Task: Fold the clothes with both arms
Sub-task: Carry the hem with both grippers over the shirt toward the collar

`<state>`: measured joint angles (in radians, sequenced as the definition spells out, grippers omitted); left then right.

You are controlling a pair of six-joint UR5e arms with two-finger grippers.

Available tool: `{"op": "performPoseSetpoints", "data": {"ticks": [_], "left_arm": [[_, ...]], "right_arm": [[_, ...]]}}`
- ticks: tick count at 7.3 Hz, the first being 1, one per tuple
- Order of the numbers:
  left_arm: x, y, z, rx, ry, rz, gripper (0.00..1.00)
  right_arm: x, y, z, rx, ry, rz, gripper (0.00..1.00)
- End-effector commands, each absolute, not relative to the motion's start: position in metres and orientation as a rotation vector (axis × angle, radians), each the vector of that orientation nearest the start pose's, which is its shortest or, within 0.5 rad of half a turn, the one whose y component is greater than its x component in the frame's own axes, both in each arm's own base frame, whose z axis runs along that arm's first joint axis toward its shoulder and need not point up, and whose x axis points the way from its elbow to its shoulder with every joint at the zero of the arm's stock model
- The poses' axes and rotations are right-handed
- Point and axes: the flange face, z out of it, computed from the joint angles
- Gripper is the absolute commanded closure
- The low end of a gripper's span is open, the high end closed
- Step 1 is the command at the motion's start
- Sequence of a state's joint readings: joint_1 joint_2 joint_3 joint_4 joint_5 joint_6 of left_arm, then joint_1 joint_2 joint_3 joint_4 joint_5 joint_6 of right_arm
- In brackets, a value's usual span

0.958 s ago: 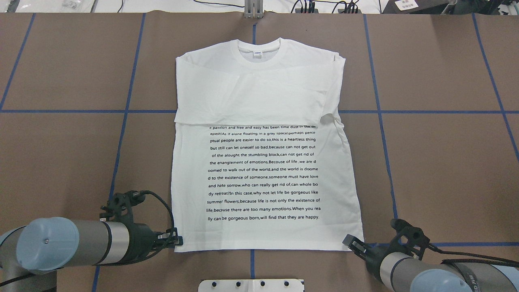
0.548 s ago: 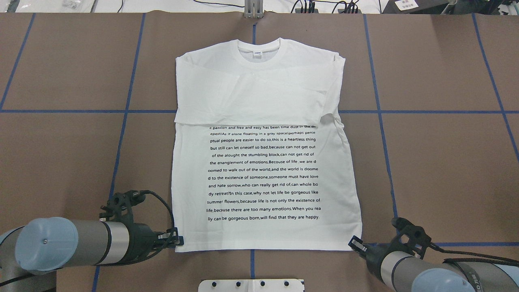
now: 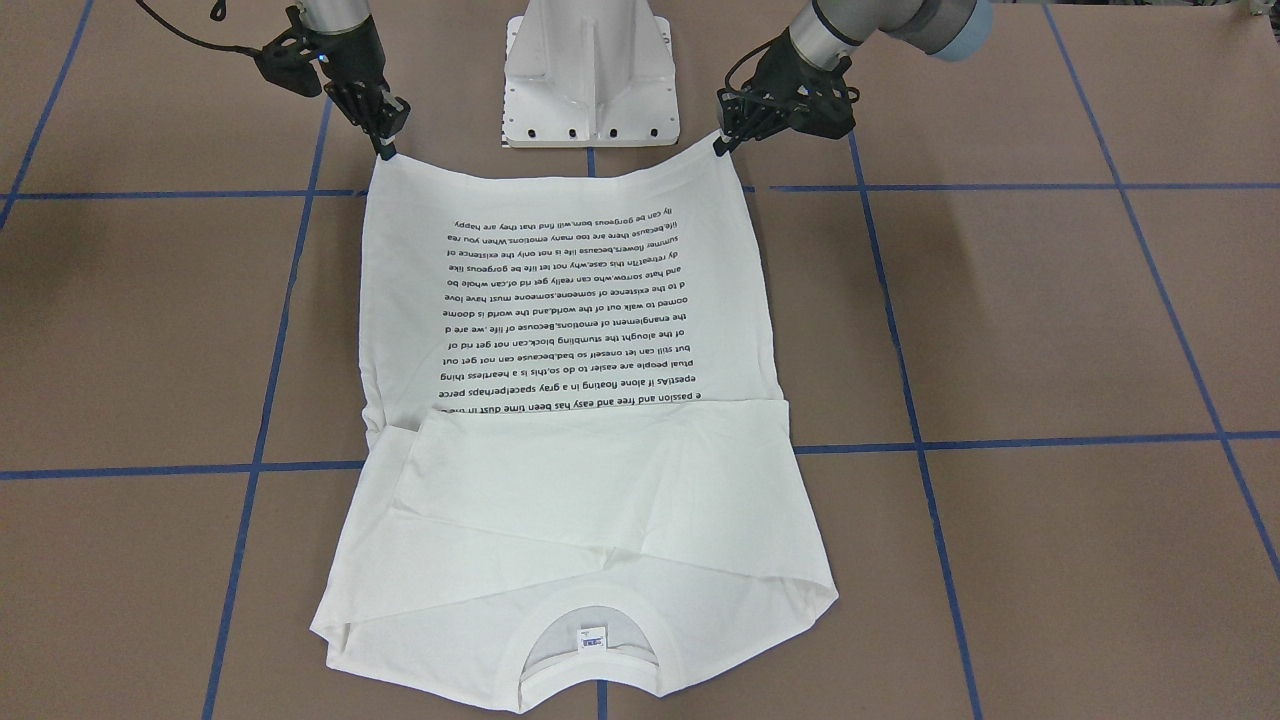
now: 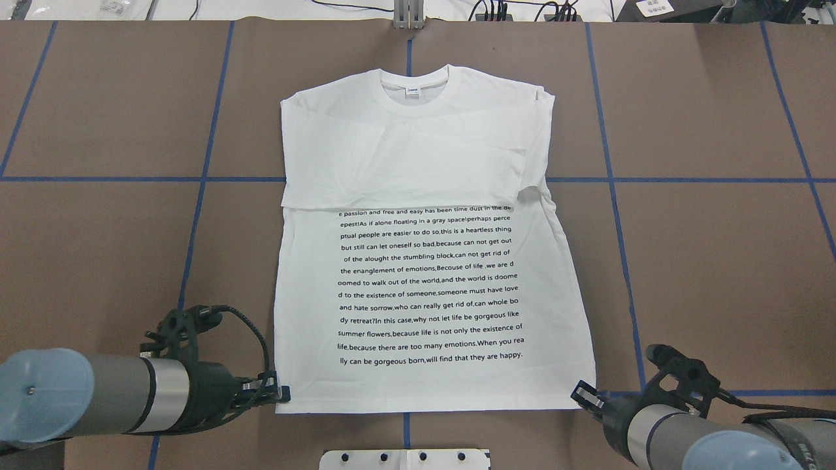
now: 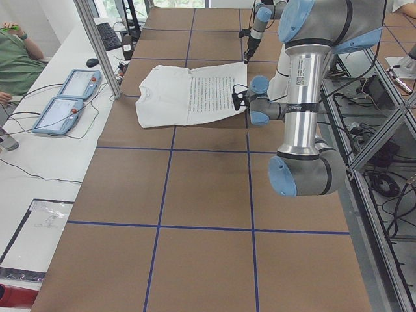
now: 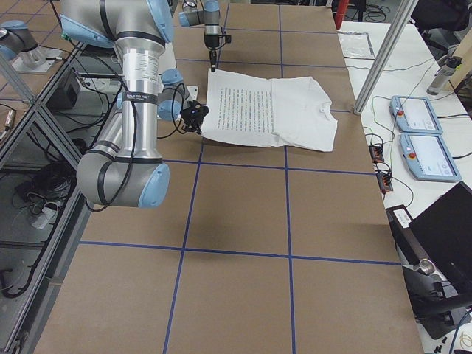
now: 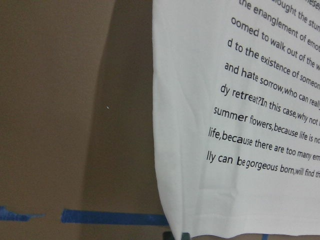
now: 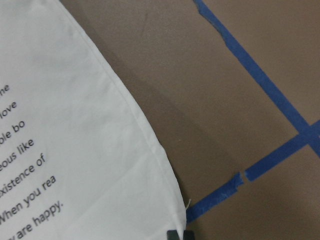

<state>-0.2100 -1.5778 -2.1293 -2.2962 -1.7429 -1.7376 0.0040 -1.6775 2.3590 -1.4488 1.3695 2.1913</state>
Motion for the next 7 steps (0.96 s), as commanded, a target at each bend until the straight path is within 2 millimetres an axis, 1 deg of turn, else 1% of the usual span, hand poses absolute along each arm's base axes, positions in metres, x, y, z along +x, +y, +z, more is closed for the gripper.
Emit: {"op": "performPoseSetpoints", "data": {"ticks": [1, 2, 3, 4, 5, 6, 7], "left_arm": [[0.339, -0.187, 0.241, -0.176, 1.289, -0.171, 1.0], [0.317, -0.182, 0.217, -0.227, 1.235, -0.147, 1.0], [0.317, -0.201, 0.204, -0.177, 1.238, -0.152, 1.0], [0.321, -0.23, 0.201, -0.072, 1.221, -0.124, 1.0], [0.319, -0.278, 0.193, 0.018, 1.201, -0.148, 1.0], [0.312, -0.328, 0.177, 0.049, 1.156, -0.164, 1.0], [0.301, -0.371, 0.16, 0.106, 1.098, -0.177, 1.0]], "right_arm": [[-0.325, -0.149, 0.26, -0.148, -0.832, 0.636, 1.0], [-0.298, -0.164, 0.243, -0.205, -0.827, 0.652, 1.0], [-0.286, -0.189, 0.233, -0.175, -0.858, 0.622, 1.0], [-0.286, -0.217, 0.221, -0.097, -0.875, 0.567, 1.0], [-0.3, -0.259, 0.201, -0.035, -0.859, 0.554, 1.0], [-0.303, -0.313, 0.17, 0.006, -0.837, 0.53, 1.0], [-0.298, -0.358, 0.158, 0.022, -0.818, 0.539, 1.0]]}}
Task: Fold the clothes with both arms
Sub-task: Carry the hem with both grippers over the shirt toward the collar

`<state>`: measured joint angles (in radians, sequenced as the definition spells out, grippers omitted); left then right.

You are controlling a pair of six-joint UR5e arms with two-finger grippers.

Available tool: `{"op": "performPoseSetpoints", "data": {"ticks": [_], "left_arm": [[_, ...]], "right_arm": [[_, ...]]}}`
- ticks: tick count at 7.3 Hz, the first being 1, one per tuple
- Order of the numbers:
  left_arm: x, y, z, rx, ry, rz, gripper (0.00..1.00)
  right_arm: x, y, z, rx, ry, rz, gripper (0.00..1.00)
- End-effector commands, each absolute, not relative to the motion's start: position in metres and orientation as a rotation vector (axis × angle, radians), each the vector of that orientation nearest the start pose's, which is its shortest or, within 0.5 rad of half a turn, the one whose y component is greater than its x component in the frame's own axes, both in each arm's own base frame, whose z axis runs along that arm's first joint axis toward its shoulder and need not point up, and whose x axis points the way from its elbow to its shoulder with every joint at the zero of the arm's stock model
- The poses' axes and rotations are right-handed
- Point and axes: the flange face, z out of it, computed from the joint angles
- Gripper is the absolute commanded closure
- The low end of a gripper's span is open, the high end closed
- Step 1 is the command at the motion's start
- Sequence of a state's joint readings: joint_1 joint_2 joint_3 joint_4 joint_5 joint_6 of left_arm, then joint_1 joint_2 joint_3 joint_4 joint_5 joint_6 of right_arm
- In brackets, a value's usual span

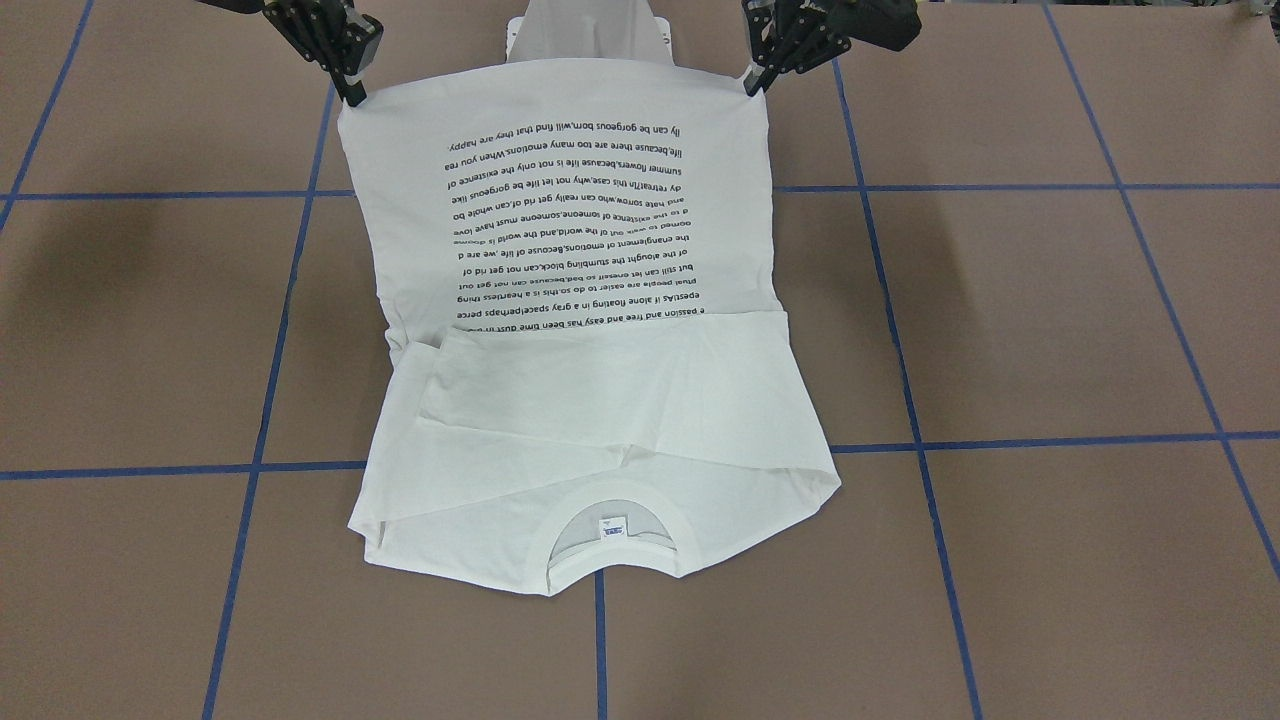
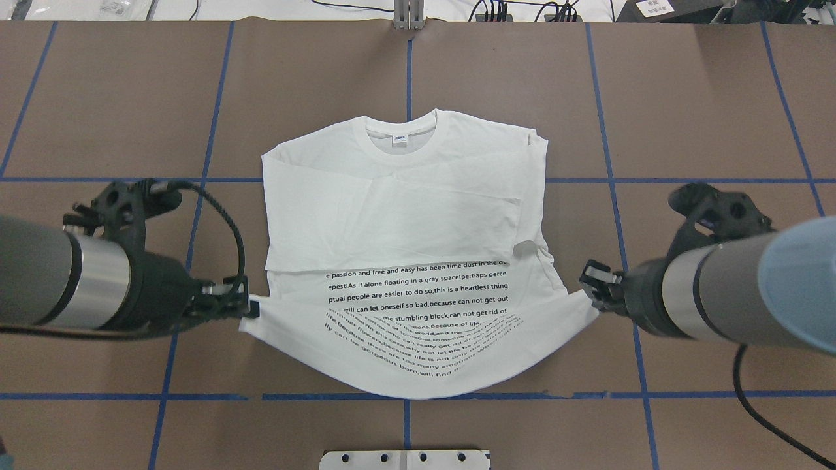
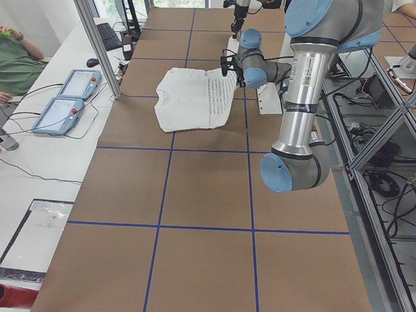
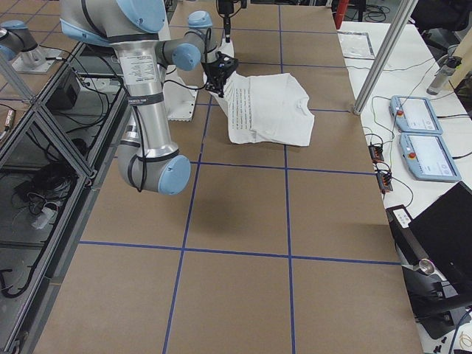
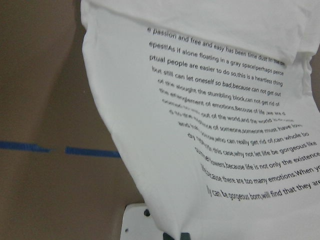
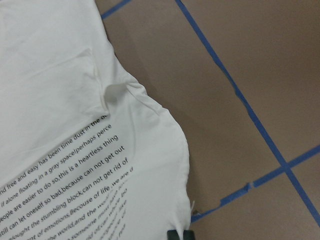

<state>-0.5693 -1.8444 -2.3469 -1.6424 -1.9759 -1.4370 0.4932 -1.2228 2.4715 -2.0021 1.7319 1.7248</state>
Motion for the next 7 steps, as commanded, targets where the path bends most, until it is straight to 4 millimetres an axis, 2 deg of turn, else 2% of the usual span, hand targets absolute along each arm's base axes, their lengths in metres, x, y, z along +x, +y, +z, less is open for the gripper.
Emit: {"op": "performPoseSetpoints", "data": {"ticks": [1, 2, 3, 4, 5, 6, 7], "left_arm": [[0.287, -0.401, 0.165, 0.159, 1.055, -0.178, 1.0], [0.282, -0.427, 0.178, 0.183, 1.014, -0.187, 1.0], [0.292, -0.446, 0.186, 0.186, 0.981, -0.189, 1.0], [0.305, -0.468, 0.194, 0.191, 0.943, -0.212, 1.0], [0.32, -0.492, 0.199, 0.223, 0.902, -0.24, 1.0], [0.348, -0.525, 0.221, 0.232, 0.877, -0.237, 1.0], [0.371, -0.549, 0.243, 0.241, 0.869, -0.216, 1.0]], "right_arm": [[-0.29, -0.385, 0.16, 0.049, -0.799, 0.509, 1.0], [-0.286, -0.42, 0.158, 0.089, -0.777, 0.505, 1.0], [-0.297, -0.464, 0.155, 0.104, -0.759, 0.536, 1.0], [-0.306, -0.503, 0.159, 0.122, -0.749, 0.55, 1.0], [-0.317, -0.531, 0.172, 0.139, -0.742, 0.541, 1.0], [-0.341, -0.561, 0.182, 0.143, -0.739, 0.536, 1.0], [-0.362, -0.585, 0.19, 0.14, -0.725, 0.536, 1.0]]}}
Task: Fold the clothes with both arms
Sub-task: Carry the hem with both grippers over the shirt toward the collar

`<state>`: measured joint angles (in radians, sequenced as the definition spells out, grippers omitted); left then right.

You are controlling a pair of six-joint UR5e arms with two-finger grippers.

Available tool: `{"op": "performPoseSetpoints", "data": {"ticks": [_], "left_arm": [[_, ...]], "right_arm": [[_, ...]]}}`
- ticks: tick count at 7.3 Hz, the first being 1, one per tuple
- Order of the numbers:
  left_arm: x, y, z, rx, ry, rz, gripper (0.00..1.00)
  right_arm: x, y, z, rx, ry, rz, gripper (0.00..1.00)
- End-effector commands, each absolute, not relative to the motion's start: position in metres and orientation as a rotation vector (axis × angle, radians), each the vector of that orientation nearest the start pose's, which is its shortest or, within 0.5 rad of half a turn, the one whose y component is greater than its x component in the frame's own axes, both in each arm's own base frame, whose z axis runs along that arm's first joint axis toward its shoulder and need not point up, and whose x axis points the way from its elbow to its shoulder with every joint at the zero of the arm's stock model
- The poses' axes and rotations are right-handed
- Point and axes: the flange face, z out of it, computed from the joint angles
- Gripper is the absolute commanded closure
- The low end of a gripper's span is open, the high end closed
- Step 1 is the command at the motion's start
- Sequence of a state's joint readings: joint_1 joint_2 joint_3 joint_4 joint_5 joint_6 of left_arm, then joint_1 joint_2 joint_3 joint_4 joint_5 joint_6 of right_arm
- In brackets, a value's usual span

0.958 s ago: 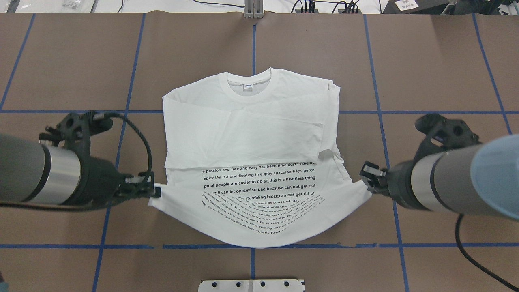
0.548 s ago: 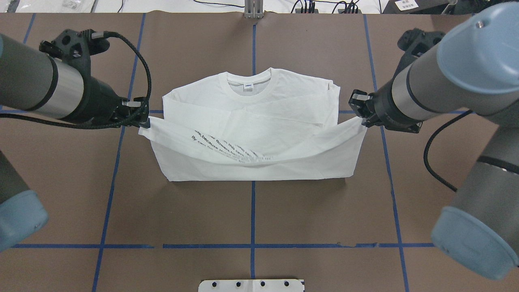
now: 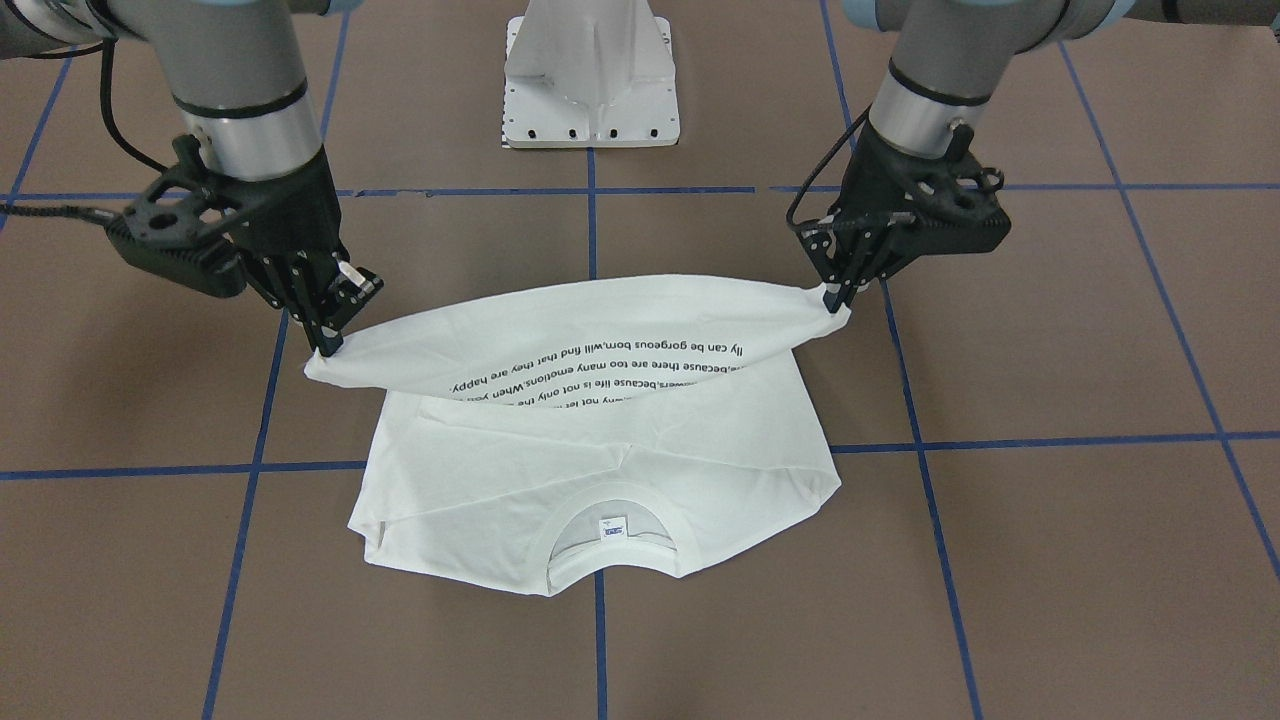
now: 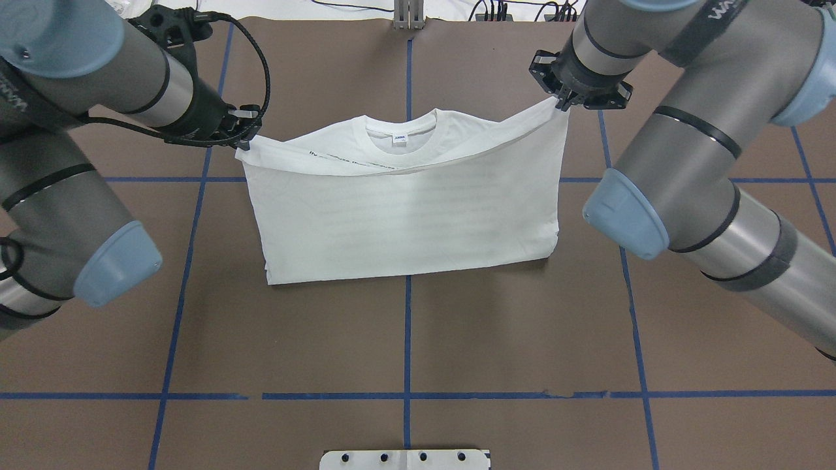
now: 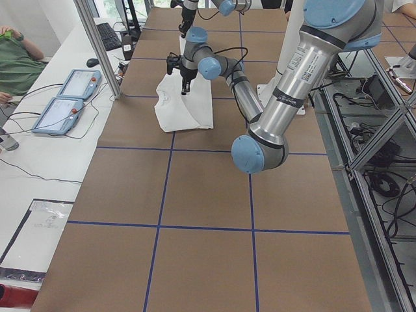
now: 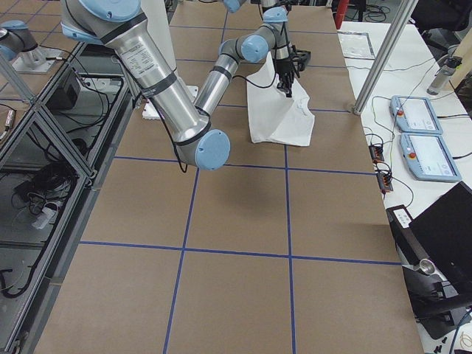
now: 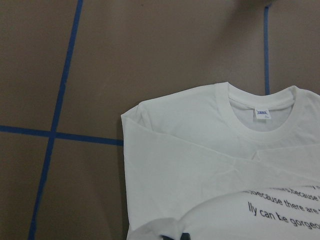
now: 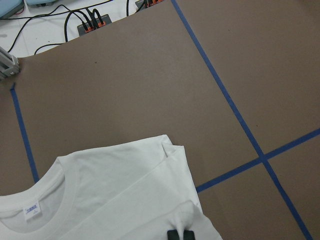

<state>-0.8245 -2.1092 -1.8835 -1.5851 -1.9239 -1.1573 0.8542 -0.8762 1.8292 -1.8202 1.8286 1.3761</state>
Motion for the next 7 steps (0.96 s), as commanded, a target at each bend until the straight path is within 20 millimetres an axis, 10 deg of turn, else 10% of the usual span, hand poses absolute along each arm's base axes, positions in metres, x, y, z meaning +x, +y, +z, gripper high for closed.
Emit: {"op": "performPoseSetpoints", "data": {"ticks": [1, 4, 6, 7], "left_arm": [[0.39, -0.572, 0.269, 0.252, 0.86, -0.205, 1.0], [0.433, -0.616, 0.314, 0.244, 0.816, -0.162, 1.0], [0.443, -0.621, 0.331, 0.261, 0.826, -0.13, 1.0], [0.441, -0.621, 0.333, 0.263, 0.826, -0.122, 0.58]], "right_arm": [[-0.382, -0.609, 0.202, 0.141, -0.699, 0.51, 1.0], [-0.43, -0.657, 0.262, 0.136, -0.672, 0.489, 1.0], [-0.446, -0.651, 0.276, 0.125, -0.659, 0.471, 1.0], [-0.447, -0.65, 0.276, 0.126, -0.66, 0.466, 0.68]]}}
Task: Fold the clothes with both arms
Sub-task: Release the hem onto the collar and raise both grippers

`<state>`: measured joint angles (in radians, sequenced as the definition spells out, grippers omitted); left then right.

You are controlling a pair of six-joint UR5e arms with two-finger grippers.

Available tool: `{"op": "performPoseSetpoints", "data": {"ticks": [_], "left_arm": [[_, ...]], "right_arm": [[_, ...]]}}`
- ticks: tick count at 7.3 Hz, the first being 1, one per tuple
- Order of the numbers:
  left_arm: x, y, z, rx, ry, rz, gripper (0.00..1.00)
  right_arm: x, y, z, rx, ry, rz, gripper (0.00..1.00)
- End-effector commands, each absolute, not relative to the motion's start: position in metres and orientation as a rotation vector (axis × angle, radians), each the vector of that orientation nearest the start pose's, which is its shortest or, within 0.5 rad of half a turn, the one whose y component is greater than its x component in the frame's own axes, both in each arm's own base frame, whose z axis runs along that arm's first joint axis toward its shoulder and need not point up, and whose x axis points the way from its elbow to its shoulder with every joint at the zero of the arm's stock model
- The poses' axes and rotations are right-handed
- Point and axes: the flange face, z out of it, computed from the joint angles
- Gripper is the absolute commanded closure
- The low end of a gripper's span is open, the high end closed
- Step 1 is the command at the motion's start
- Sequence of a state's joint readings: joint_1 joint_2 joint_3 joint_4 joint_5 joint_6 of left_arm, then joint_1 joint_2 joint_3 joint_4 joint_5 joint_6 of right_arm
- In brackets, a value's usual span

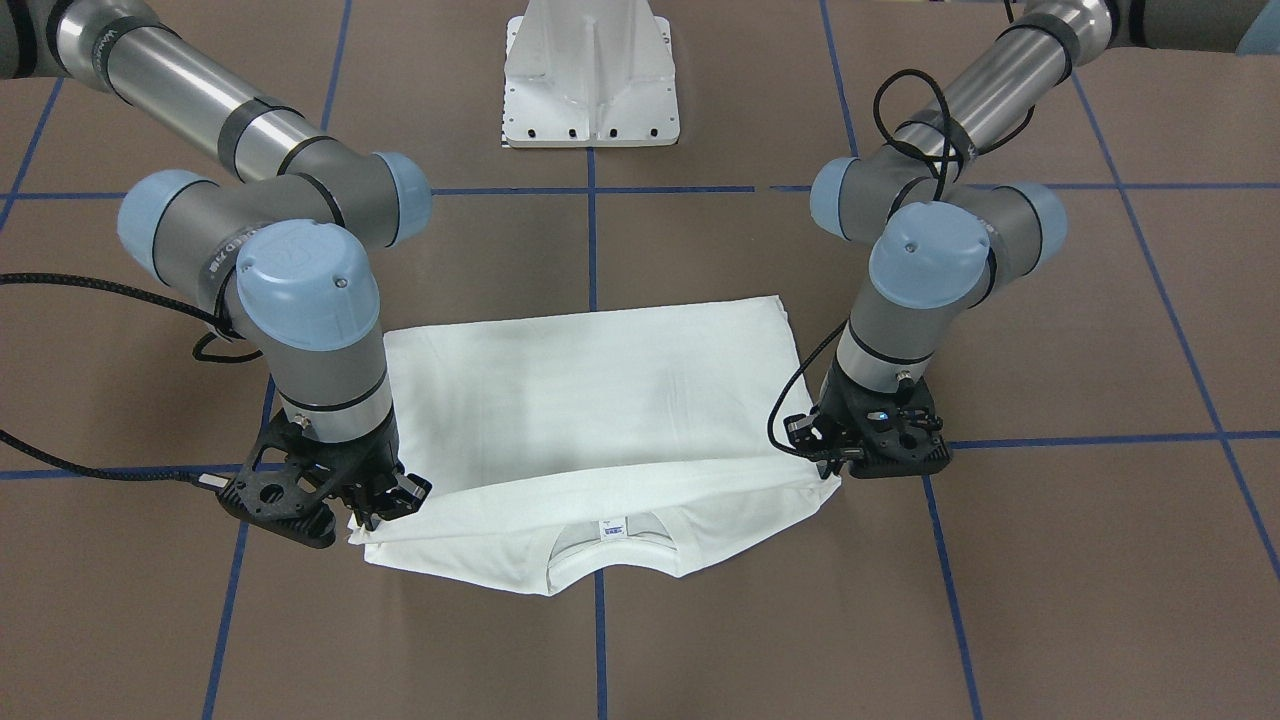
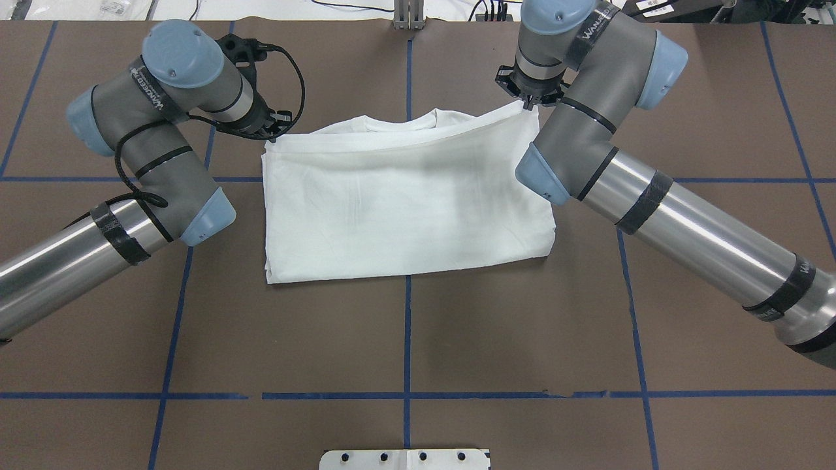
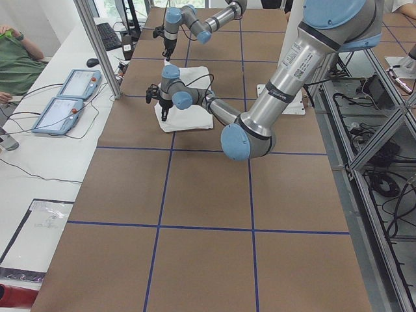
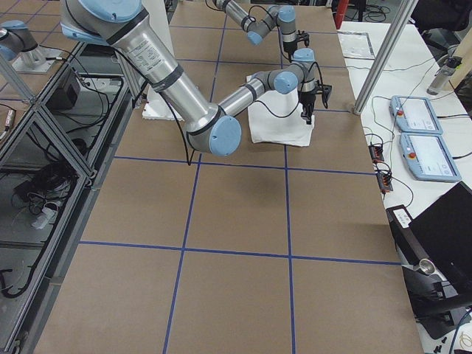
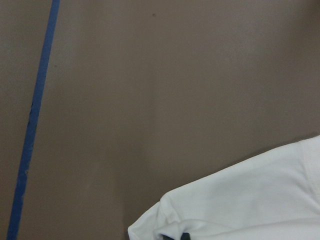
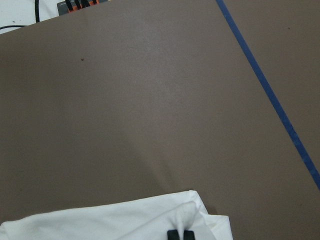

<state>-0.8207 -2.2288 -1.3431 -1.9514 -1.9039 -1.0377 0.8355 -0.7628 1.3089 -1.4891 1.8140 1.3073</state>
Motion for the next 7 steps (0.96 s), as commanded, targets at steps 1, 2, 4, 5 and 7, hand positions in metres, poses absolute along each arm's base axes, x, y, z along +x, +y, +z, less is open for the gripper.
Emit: {"op": "performPoseSetpoints", "data": {"ticks": [1, 2, 4, 5, 7], "left_arm": [[0.437, -0.619, 0.33, 0.289, 0.834, -0.08, 0.01], [0.426, -0.606, 0.319, 0.303, 0.867, -0.065, 0.0], [0.391, -0.553, 0.319, 0.282, 0.959, -0.021, 0.0], [0.38, -0.527, 0.317, 0.281, 0.985, -0.02, 0.0], [0.404, -0.456, 0.326, 0.181, 1.052, -0.064, 0.0]], "right_arm": [[-0.448, -0.65, 0.274, 0.151, -0.65, 0.406, 0.01], [-0.446, -0.65, 0.274, 0.153, -0.653, 0.391, 0.0], [-0.44, -0.652, 0.276, 0.161, -0.659, 0.282, 0.0], [-0.439, -0.65, 0.276, 0.158, -0.663, 0.276, 0.0], [-0.438, -0.648, 0.27, 0.165, -0.677, 0.273, 0.0]]}}
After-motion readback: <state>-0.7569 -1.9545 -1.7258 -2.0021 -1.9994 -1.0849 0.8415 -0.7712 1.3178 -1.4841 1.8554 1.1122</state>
